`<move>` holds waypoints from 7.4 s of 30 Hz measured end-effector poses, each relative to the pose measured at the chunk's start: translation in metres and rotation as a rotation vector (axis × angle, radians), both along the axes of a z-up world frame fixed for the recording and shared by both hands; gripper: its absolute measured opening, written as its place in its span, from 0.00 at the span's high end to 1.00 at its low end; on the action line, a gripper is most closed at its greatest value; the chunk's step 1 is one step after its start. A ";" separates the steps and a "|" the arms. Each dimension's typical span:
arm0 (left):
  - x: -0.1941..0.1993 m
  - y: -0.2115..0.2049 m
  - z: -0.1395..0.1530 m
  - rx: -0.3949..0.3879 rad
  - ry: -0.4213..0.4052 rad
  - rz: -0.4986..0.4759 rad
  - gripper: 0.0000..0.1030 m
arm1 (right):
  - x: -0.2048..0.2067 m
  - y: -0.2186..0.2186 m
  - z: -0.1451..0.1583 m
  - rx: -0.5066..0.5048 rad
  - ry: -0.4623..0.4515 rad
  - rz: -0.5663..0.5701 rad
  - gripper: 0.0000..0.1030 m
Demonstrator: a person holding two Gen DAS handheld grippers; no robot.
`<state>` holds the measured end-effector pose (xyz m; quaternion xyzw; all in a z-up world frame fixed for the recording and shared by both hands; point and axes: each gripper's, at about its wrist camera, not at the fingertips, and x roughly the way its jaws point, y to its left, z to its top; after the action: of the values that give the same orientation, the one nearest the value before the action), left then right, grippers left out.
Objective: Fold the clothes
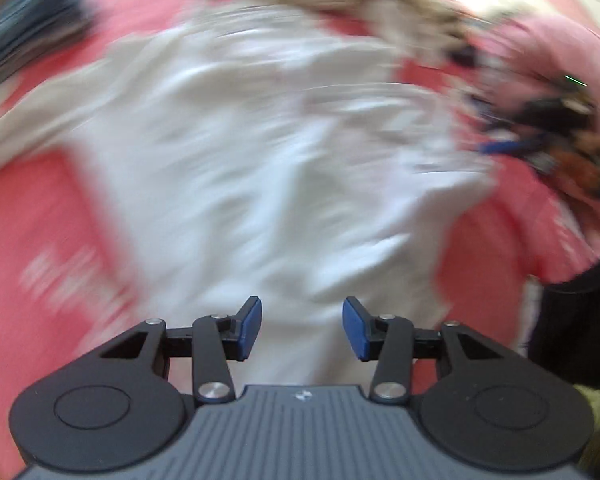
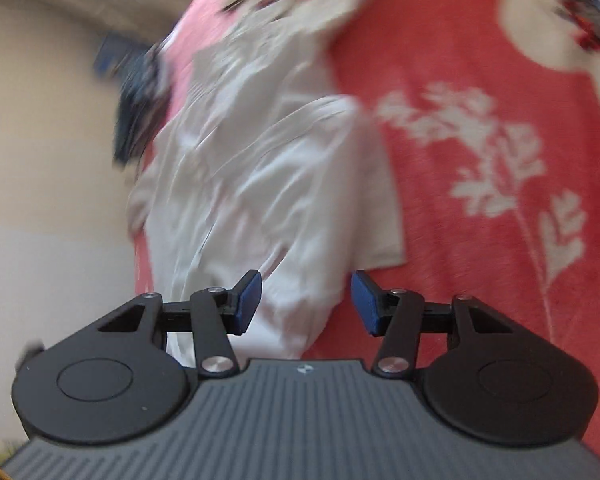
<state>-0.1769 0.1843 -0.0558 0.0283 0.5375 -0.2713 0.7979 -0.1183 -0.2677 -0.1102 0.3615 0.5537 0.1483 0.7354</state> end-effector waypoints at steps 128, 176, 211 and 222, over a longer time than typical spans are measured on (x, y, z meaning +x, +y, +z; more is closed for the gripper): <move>-0.079 -0.149 -0.114 -0.066 0.143 -0.626 0.97 | -0.144 0.129 -0.066 -0.264 -0.246 1.234 0.95; -0.046 0.109 -0.099 -0.087 0.372 0.087 0.53 | -0.046 0.166 -0.027 0.066 -0.131 0.560 1.00; -0.039 0.110 -0.104 -0.104 0.382 0.119 0.54 | -0.035 0.142 -0.039 0.094 -0.060 0.405 1.00; -0.034 0.115 -0.106 -0.172 0.408 0.210 0.60 | -0.024 0.115 -0.043 0.062 -0.055 0.289 1.00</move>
<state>-0.2113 0.2994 -0.1620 -0.1511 0.6625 -0.2318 0.6961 -0.1422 -0.1523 -0.1535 0.2964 0.5745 0.2793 0.7100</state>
